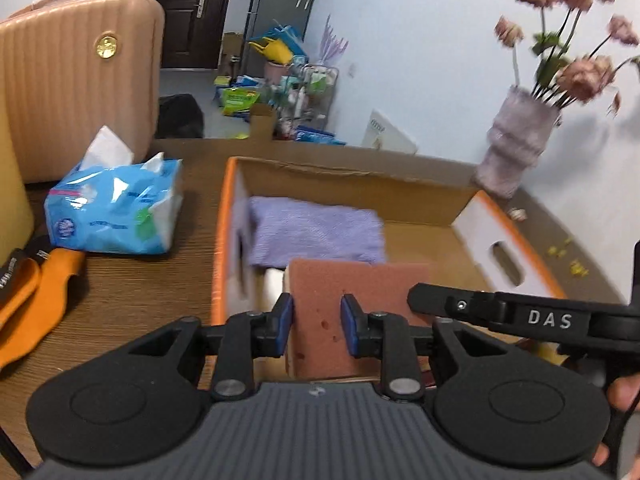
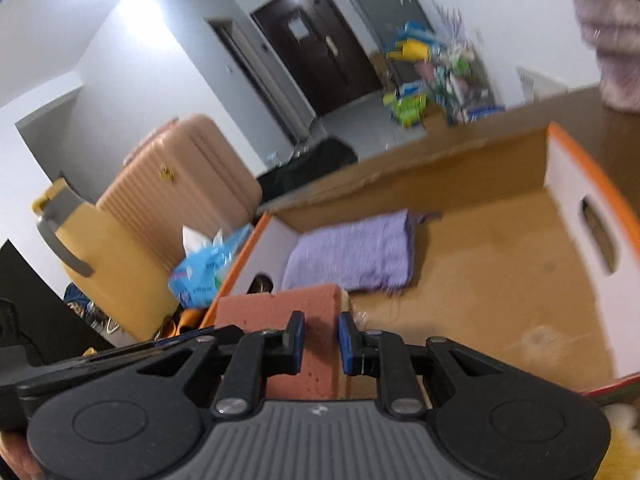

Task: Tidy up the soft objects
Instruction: 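Carry the pink sponge block into the box and open the right gripper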

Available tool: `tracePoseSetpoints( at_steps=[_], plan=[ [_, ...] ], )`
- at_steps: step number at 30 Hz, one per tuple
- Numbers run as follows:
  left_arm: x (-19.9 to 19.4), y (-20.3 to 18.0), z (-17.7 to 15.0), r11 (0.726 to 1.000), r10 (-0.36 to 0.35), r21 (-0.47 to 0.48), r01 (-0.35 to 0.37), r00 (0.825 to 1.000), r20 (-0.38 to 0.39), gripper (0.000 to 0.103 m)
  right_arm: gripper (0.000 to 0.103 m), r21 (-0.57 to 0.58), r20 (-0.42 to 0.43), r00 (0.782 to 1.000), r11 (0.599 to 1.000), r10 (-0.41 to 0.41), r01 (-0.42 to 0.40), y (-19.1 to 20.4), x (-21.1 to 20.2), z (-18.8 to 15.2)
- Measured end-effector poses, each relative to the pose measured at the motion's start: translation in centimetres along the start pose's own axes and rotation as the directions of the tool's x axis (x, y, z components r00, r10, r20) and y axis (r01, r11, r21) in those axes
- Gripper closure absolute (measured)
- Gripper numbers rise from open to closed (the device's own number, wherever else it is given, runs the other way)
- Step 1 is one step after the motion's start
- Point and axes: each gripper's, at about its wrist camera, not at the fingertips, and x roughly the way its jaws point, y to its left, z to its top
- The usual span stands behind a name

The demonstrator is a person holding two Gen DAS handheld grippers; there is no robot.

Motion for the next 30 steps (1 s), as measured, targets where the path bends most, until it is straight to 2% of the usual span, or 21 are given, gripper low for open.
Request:
tracePoseSetpoints(
  at_steps=[3,4,6,8,10,13,14,15,19,22,23,26,28,30],
  plan=[
    [0.1,0.2,-1.0,0.997,0.042,0.066,-0.044,0.998,0.036,0.077,0.085,-0.029,-0.073,0.997,1.000,-0.014,0.012,0.6,2.3,-0.1],
    [0.4,0.1,-1.3,0.996,0.046,0.080,-0.047,0.999,0.022,0.078,0.085,-0.036,-0.088,0.996,0.999,-0.031,0.028,0.6,3.1,-0.3],
    [1.5,0.0,-1.7,0.997,0.031,0.072,-0.028,0.999,-0.039,0.088,0.083,-0.080,-0.088,0.994,0.995,-0.073,0.066,1.3,3.7,-0.6],
    [1.4,-0.8,-2.5,0.992,0.057,0.113,-0.055,0.998,-0.014,0.091,0.083,-0.087,-0.105,0.992,0.994,-0.069,0.060,1.5,4.0,-0.8],
    [1.1,-1.1,-2.8,0.993,0.071,0.097,-0.069,0.997,-0.015,0.092,0.083,-0.102,-0.123,0.990,0.993,-0.072,0.060,1.8,4.0,-0.7],
    [0.7,-1.4,-2.9,0.994,0.069,0.091,-0.066,0.997,-0.034,0.092,0.081,-0.131,-0.148,0.986,0.990,-0.074,0.054,1.4,2.8,-0.6],
    [0.6,-1.6,-2.8,0.993,0.071,0.095,-0.067,0.997,-0.036,0.092,0.076,-0.139,-0.156,0.984,0.988,-0.081,0.059,1.2,2.7,-0.5],
    [0.2,-1.6,-2.7,0.994,0.065,0.089,-0.063,0.998,-0.024,0.090,0.071,-0.140,-0.154,0.984,0.988,-0.090,0.069,1.1,2.5,-0.4],
    [-3.2,-1.9,-1.7,0.992,0.082,0.085,-0.088,0.994,0.070,0.086,0.070,-0.162,-0.081,0.991,0.982,-0.109,0.095,0.9,-1.4,0.4],
    [-6.7,-2.9,-0.6,0.988,0.093,0.110,-0.109,0.985,0.143,0.080,0.060,-0.212,0.017,0.992,0.969,-0.126,0.127,1.4,-6.2,1.8],
    [-8.0,-3.2,-0.4,0.988,0.094,0.109,-0.114,0.981,0.171,0.075,0.056,-0.234,0.051,0.989,0.961,-0.139,0.147,1.7,-7.8,2.2],
    [-11.8,-4.5,-0.6,0.980,0.121,0.120,-0.160,0.952,0.281,0.047,0.044,-0.300,0.176,0.969,0.929,-0.171,0.219,2.2,-13.3,2.5],
    [-13.8,-5.4,-1.2,0.976,0.129,0.124,-0.181,0.931,0.342,0.040,0.041,-0.321,0.256,0.948,0.908,-0.189,0.268,2.3,-16.7,2.2],
    [-15.2,-6.2,-1.9,0.980,0.107,0.116,-0.163,0.917,0.385,0.029,0.034,-0.336,0.319,0.929,0.893,-0.190,0.298,2.1,-19.5,1.4]
  ],
)
